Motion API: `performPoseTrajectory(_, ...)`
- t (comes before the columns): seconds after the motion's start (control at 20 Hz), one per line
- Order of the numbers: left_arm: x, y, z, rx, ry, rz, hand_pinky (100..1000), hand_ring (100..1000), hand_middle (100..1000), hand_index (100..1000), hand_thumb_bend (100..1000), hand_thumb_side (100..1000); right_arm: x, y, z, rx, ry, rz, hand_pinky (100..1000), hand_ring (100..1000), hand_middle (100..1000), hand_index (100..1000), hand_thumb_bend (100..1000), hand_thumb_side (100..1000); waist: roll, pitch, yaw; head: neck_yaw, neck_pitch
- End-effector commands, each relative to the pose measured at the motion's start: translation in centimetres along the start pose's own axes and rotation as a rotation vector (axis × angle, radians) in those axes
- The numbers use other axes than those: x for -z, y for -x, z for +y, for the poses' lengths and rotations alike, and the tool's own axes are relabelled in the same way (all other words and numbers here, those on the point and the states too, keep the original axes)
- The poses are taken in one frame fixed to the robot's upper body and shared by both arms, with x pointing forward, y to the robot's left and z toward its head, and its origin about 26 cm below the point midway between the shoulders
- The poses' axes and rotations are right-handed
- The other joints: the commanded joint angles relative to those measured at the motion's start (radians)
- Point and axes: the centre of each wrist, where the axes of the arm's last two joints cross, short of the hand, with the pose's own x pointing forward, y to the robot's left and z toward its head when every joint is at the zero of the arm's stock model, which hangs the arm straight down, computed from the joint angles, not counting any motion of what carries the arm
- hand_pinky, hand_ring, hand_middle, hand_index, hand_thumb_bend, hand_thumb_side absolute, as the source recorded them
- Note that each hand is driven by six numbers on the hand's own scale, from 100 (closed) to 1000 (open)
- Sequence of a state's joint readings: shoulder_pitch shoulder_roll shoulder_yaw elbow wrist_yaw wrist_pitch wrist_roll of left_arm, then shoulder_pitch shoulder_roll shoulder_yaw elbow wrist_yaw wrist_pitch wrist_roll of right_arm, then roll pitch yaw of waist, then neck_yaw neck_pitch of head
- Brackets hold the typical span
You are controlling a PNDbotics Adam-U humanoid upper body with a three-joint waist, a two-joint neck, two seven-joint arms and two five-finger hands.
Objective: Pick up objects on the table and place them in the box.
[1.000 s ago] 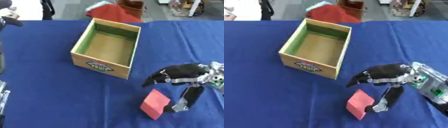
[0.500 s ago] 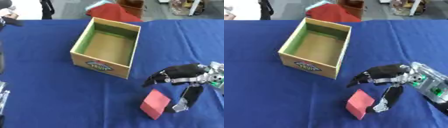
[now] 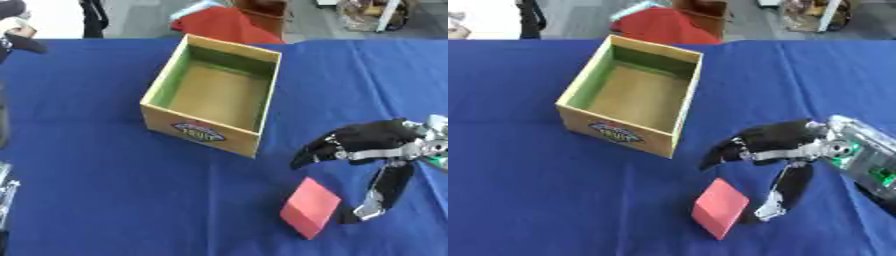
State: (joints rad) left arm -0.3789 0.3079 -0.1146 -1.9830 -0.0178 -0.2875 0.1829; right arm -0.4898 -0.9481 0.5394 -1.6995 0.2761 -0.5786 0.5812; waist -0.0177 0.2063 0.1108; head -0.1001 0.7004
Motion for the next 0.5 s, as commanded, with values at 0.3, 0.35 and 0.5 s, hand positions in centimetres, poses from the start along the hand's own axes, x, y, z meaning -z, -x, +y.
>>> performPoseTrajectory(0.3, 0.5, -0.6, 0.4, 0.012, 0.023, -0.030, 551, 784, 796, 845, 100, 875, -0.4, 0.4, -0.3, -0.189, -0.242, -0.154, 839, 862, 893, 988, 485, 707, 0.002, -0.008, 0.002, -0.008, -0.010)
performPoseTrajectory(0.35, 0.5, -0.6, 0.3, 0.012, 0.023, -0.030, 551, 784, 797, 845, 100, 875, -0.2, 0.5, -0.3, -0.193, -0.243, -0.158, 836, 860, 892, 988, 484, 709, 0.002, -0.008, 0.002, -0.009, -0.011)
performPoseTrajectory(0.5, 0.6, -0.6, 0.3, 0.011, 0.023, -0.030, 551, 784, 797, 846, 100, 876, 0.2, 0.6, -0.1, -0.198, -0.245, -0.167, 832, 858, 892, 988, 480, 699, 0.002, -0.006, 0.003, -0.010, -0.015)
